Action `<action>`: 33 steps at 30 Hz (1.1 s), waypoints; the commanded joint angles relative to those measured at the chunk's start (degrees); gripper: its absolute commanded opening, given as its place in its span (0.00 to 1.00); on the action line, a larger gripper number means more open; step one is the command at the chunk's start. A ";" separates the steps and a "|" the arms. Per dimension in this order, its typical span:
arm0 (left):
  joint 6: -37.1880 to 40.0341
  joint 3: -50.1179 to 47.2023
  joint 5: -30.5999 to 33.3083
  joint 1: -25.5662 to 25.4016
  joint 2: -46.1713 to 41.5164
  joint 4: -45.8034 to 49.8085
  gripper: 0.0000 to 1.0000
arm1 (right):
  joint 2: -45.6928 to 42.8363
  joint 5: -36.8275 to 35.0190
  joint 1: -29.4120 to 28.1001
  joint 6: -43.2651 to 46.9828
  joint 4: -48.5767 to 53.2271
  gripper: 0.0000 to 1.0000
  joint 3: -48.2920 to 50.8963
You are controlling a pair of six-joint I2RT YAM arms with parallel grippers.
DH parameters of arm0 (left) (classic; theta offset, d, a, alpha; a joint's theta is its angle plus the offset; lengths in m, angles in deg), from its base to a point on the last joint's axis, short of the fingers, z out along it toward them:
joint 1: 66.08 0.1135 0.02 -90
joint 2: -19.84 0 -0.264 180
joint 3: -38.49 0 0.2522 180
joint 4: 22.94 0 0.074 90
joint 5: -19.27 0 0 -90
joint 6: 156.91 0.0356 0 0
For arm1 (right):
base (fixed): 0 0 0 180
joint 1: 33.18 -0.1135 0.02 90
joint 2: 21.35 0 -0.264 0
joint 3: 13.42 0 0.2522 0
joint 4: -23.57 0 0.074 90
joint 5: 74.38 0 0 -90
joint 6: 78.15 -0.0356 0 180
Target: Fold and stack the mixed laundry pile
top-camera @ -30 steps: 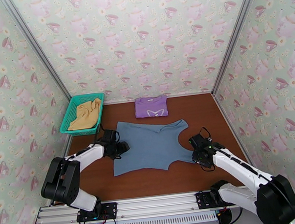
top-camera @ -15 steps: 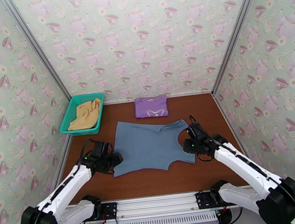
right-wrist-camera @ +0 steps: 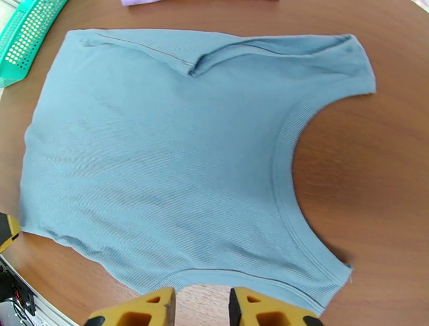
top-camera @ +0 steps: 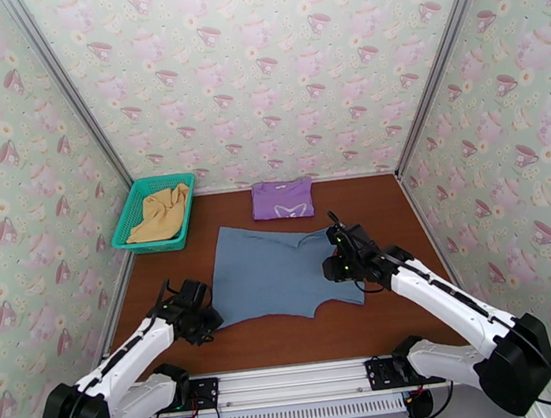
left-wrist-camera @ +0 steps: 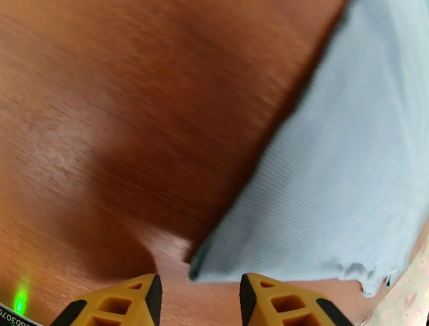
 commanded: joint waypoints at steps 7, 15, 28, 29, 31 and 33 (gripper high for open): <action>-0.66 1.44 1.68 -0.71 10.78 -8.55 0.44 | 1.49 2.05 -2.73 5.28 -1.98 0.36 0.61; 2.22 4.56 1.25 -1.17 21.18 -13.64 0.34 | 6.16 0.18 -12.22 17.86 -0.23 0.37 -3.11; 5.62 5.60 -0.46 -1.44 28.03 -18.60 0.00 | 11.21 -4.23 -27.65 32.03 -0.56 0.40 -0.36; 5.88 5.86 -0.43 -1.44 27.55 -18.18 0.00 | 12.72 -5.59 -28.42 32.06 -0.57 0.40 -0.43; 6.29 6.23 -0.32 -1.44 26.01 -16.83 0.00 | 15.72 -8.27 -29.54 31.94 -0.28 0.40 -0.54; 6.58 6.63 0.24 -1.44 23.70 -14.94 0.00 | 18.32 -11.04 -30.27 31.29 0.36 0.40 -0.63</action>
